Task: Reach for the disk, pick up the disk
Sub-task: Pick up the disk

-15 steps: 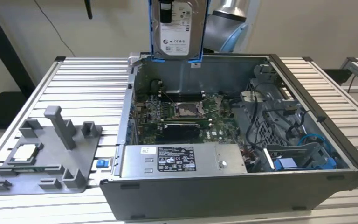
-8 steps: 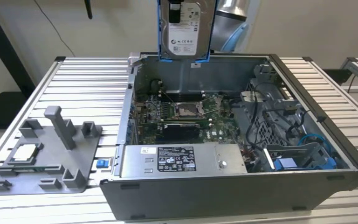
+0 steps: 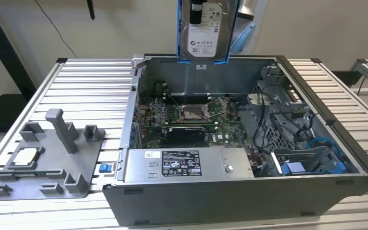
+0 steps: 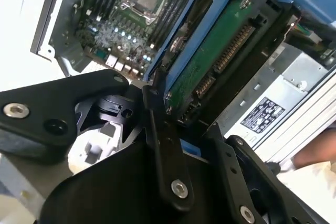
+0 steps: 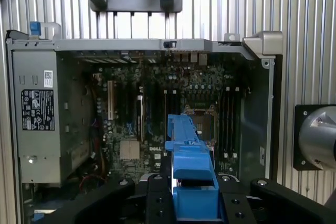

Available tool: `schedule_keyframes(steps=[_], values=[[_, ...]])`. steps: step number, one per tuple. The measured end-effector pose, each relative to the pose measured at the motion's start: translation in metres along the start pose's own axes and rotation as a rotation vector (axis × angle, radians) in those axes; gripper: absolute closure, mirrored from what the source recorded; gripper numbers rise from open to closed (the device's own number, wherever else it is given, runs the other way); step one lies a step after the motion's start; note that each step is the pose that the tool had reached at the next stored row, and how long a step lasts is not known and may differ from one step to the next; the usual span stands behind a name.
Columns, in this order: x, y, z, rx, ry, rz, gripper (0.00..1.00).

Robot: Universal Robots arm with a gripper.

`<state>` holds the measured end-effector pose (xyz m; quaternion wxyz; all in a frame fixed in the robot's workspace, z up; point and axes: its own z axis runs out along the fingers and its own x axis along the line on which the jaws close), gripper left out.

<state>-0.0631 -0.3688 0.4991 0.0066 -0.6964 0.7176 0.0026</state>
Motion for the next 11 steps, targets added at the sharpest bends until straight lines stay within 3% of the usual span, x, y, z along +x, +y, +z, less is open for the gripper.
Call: schedule_keyframes(steps=[11], values=[[-0.0014,-0.0463,0.0005,0.0,0.0001,0.0,1.0]])
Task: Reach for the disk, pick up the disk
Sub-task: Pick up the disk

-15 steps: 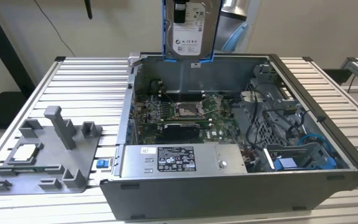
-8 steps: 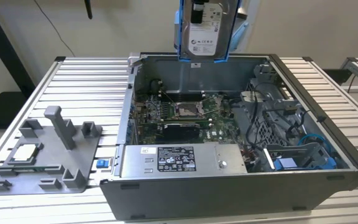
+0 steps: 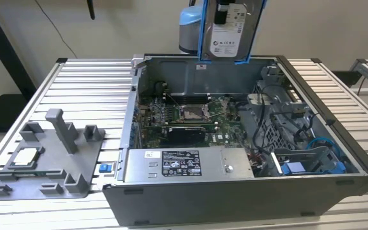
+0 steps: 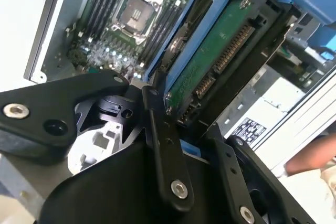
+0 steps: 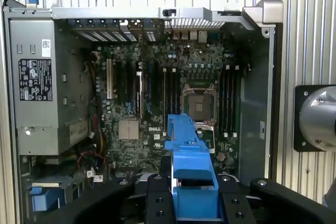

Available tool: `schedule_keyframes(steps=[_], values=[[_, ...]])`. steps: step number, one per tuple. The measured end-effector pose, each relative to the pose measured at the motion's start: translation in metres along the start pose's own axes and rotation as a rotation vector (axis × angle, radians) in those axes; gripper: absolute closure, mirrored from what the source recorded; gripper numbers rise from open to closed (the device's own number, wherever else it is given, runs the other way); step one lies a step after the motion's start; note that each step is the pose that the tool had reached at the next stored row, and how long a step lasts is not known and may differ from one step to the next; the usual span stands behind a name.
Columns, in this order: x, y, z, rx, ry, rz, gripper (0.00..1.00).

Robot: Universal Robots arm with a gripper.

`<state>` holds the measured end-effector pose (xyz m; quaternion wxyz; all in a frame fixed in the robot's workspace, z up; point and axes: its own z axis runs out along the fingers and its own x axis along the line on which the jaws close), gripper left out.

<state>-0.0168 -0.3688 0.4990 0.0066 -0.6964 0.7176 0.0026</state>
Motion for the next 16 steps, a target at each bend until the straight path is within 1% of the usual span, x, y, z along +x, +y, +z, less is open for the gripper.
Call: schedule_keyframes(steps=[13,14,16], values=[[-0.0018,-0.0581,0.0006,0.0,0.0,0.0,1.0],[-0.002,-0.0669,0.0007,0.0,0.0,0.0,1.0],[-0.0023,-0.0755,0.0008,0.0,-0.0001,0.0,1.0]])
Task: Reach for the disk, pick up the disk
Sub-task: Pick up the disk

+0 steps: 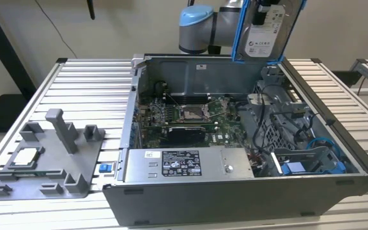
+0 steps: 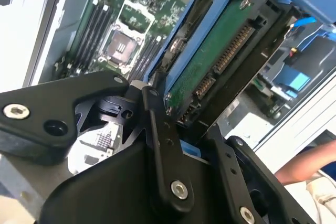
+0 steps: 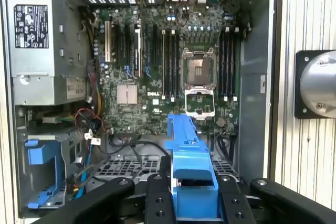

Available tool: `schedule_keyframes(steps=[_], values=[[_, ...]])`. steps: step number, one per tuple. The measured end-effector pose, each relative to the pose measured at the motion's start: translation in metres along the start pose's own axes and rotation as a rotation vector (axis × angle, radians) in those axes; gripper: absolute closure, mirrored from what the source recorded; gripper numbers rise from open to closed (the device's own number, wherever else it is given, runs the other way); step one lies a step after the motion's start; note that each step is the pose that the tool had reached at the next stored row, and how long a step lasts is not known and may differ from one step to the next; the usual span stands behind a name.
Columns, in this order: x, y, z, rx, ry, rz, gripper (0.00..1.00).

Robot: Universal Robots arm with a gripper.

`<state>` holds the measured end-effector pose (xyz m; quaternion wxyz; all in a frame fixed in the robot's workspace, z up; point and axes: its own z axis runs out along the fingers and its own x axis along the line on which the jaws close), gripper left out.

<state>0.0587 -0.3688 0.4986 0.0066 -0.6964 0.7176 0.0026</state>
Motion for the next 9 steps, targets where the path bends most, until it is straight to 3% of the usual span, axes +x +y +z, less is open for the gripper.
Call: schedule_keyframes(steps=[9], values=[[-0.0011,-0.038,0.0004,0.0,0.0001,0.0,1.0]])
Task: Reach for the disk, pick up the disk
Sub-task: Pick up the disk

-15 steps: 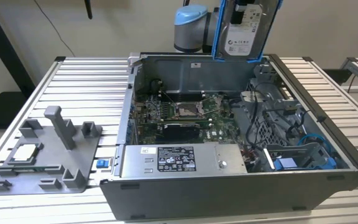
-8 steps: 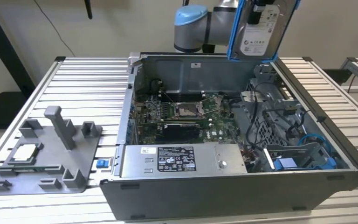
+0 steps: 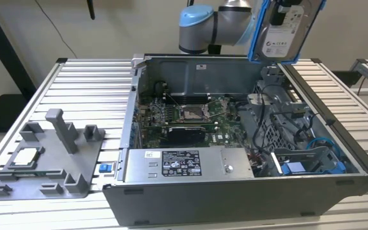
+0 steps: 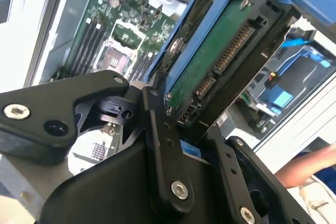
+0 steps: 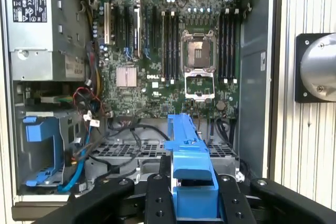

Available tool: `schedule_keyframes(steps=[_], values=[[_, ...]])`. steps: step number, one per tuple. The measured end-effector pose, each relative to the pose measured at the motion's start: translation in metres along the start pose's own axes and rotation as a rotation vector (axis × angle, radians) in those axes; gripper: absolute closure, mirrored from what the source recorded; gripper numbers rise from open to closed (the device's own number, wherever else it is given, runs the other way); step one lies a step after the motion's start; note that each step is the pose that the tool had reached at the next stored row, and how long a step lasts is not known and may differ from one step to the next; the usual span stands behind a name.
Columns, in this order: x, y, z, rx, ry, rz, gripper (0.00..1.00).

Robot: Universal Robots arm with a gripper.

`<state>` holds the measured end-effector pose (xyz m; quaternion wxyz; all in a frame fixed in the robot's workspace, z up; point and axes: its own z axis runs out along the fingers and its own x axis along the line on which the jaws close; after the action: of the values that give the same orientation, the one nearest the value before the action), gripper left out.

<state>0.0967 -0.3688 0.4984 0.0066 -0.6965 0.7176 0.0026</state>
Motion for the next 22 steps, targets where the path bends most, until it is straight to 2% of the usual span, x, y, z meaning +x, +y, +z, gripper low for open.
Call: schedule_keyframes(steps=[5,18,22], values=[[-0.0005,-0.0169,0.0002,0.0,-0.0001,0.0,1.0],[-0.0004,-0.0186,0.0002,0.0,-0.0001,0.0,1.0],[0.0036,-0.0187,0.0001,0.0,0.0,0.0,1.0]])
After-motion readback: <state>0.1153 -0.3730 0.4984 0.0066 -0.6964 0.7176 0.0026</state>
